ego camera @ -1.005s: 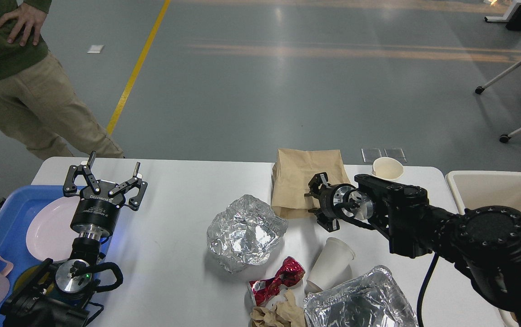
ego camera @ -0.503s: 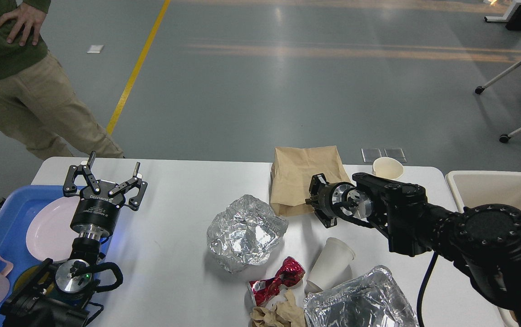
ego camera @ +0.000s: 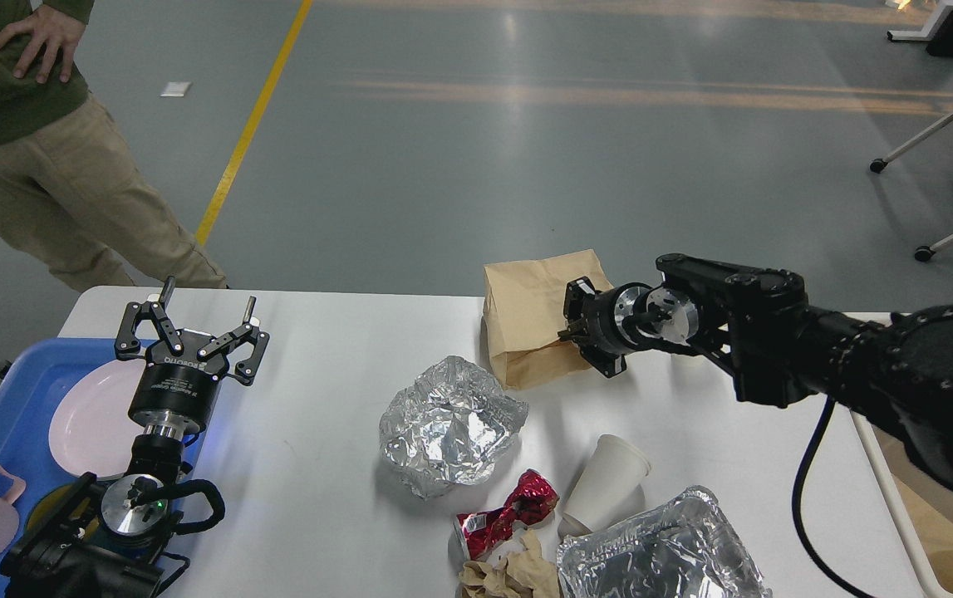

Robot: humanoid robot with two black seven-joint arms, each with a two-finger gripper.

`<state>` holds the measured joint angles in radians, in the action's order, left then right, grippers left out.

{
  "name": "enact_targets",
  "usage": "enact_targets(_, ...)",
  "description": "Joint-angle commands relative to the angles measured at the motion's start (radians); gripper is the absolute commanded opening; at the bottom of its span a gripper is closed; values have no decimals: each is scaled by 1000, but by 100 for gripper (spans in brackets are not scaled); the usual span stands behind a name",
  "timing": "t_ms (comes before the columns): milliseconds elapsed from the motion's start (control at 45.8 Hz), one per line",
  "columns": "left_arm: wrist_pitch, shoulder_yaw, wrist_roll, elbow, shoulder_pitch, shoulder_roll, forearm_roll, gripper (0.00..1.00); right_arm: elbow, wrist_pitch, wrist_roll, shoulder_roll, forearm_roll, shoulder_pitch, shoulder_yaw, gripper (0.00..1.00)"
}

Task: Tidy desktop
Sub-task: 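Lift the flat paper bag and carry it toward the white bin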

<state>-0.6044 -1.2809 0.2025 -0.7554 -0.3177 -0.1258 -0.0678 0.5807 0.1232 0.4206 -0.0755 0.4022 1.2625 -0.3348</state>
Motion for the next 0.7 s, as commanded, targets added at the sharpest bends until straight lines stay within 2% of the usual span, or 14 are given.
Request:
enact_targets(0,0,0,0,-1,0,0,0,96,125,10,32,-67,3,138,-56,0)
enact_targets(219,0,0,0,-1,0,0,0,96,395,101,26,-132,17,489,-378,0)
enact_targets(240,0,0,0,-1,0,0,0,96,415,128,26,-132,15,533,-415,0)
enact_targets(262,0,0,0,-1,0,0,0,96,462,215,20,-135,15,629,-499,0)
enact_targets(328,0,0,0,-1,0,0,0,96,511,337,9,-138,11,739,-579,0)
enact_targets(525,0,0,0,-1,0,0,0,96,639,614,-9,-188,-68,969,-708,0)
enact_targets(546,0,0,0,-1,0,0,0,96,675,669,-22,-202,-101,1012,-714,0)
enact_targets(678,0,0,0,-1,0,0,0,96,821,740,-81,-251,-189,1141,-751,0)
